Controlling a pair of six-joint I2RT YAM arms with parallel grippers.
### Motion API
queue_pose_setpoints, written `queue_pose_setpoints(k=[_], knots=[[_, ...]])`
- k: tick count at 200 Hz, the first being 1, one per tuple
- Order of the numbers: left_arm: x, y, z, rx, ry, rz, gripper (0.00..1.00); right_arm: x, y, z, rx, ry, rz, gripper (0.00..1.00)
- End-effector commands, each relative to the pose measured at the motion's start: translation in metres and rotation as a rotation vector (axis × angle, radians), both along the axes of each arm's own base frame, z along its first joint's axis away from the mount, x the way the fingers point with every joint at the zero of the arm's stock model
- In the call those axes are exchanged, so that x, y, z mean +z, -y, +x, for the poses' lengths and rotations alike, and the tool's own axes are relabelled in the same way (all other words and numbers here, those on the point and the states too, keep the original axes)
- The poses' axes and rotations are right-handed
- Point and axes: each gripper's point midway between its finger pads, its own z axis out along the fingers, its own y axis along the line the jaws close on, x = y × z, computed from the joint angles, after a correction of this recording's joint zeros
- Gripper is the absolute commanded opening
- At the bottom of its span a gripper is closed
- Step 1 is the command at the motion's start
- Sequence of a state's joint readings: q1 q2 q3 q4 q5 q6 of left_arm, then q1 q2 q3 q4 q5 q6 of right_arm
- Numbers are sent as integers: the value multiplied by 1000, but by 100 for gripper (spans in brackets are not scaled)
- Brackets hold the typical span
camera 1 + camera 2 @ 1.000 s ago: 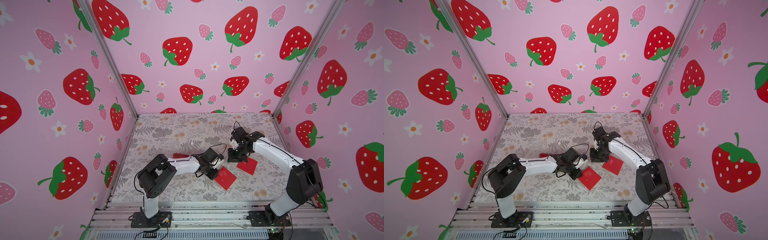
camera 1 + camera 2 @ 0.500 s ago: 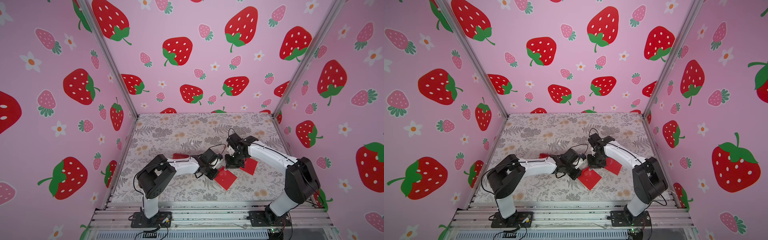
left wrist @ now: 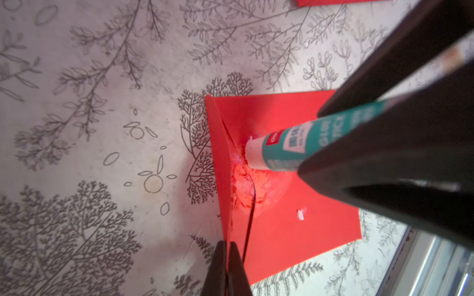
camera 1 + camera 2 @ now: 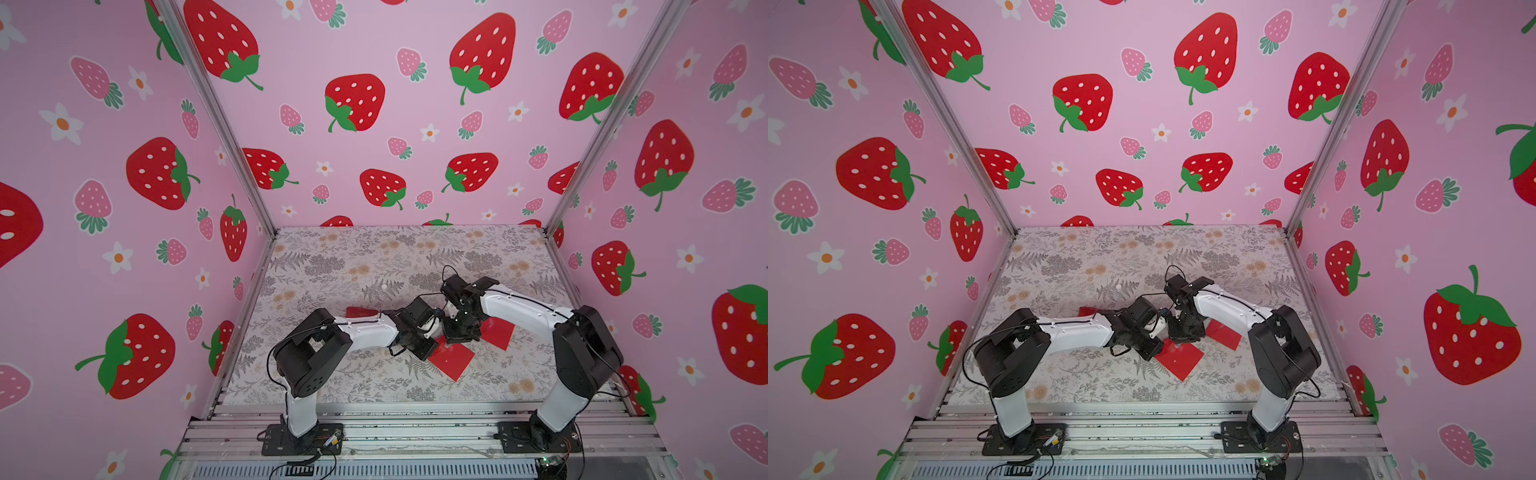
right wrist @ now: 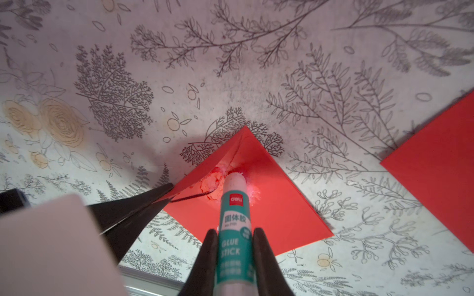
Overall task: Seal the envelope with a glue stick
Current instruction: Apply the envelope at the center of the board.
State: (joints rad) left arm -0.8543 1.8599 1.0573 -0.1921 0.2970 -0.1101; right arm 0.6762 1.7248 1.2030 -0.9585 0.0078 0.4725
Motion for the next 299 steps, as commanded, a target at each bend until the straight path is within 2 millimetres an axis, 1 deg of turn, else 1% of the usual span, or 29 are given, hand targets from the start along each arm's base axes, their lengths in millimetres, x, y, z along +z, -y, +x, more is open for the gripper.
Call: queue_pose_setpoints(k=[1, 19, 32, 43, 63, 76, 91, 110, 133, 147, 149, 152, 166, 199, 214, 246, 258, 261, 268, 281, 299], knots=[[-23, -16, -13, 2, -75, 75, 1, -10, -5, -17, 32, -80, 4, 0], [-22, -15, -13, 3, -78, 67, 1, -6, -24, -26, 33, -131, 113, 0], [-22, -15, -13, 4, -78, 67, 1, -3, -31, -29, 31, -149, 154, 0], [-22, -16, -13, 6, -81, 63, 1, -3, -26, -29, 32, -150, 127, 0], [-22, -16, -14, 3, -82, 56, 1, -6, -6, -29, 40, -140, 20, 0], [-23, -16, -12, 6, -82, 57, 1, -4, 5, -26, 43, -122, -45, 0], [-21, -16, -12, 7, -80, 50, 1, -1, 13, -21, 43, -94, -90, 0], [-18, -16, -11, 11, -74, 39, 1, -1, 14, -16, 42, -85, -110, 0], [-17, -17, -13, 23, -73, 19, 4, -1, 7, -15, 34, -90, -85, 0], [-20, -20, -15, 41, -80, 12, 5, -1, 4, -15, 29, -94, -69, 0], [-20, -20, -16, 43, -81, 10, 8, -1, 4, -15, 28, -93, -66, 0], [-20, -20, -16, 46, -83, 9, 10, 0, 3, -15, 26, -94, -62, 0], [-23, -22, -19, 62, -95, 1, 14, -1, 1, -16, 24, -99, -51, 0], [-27, -28, -24, 89, -102, -6, 16, -1, 1, -18, 20, -110, -51, 0], [-28, -30, -24, 95, -102, -7, 15, -1, 0, -17, 20, -110, -50, 0], [-30, -28, -25, 93, -110, -12, 7, 0, 0, -18, 15, -105, -45, 0], [-29, -28, -26, 93, -113, -16, 7, 0, 1, -18, 12, -100, -44, 0], [-29, -27, -26, 92, -113, -19, 2, 0, 2, -17, 10, -96, -48, 0], [-28, -27, -26, 91, -116, -24, 1, 0, 4, -16, 5, -84, -60, 0], [-28, -28, -24, 95, -123, -31, 0, 0, 6, -15, 4, -80, -76, 0], [-28, -28, -24, 99, -132, -43, 0, 0, 0, -18, 15, -100, -50, 0]])
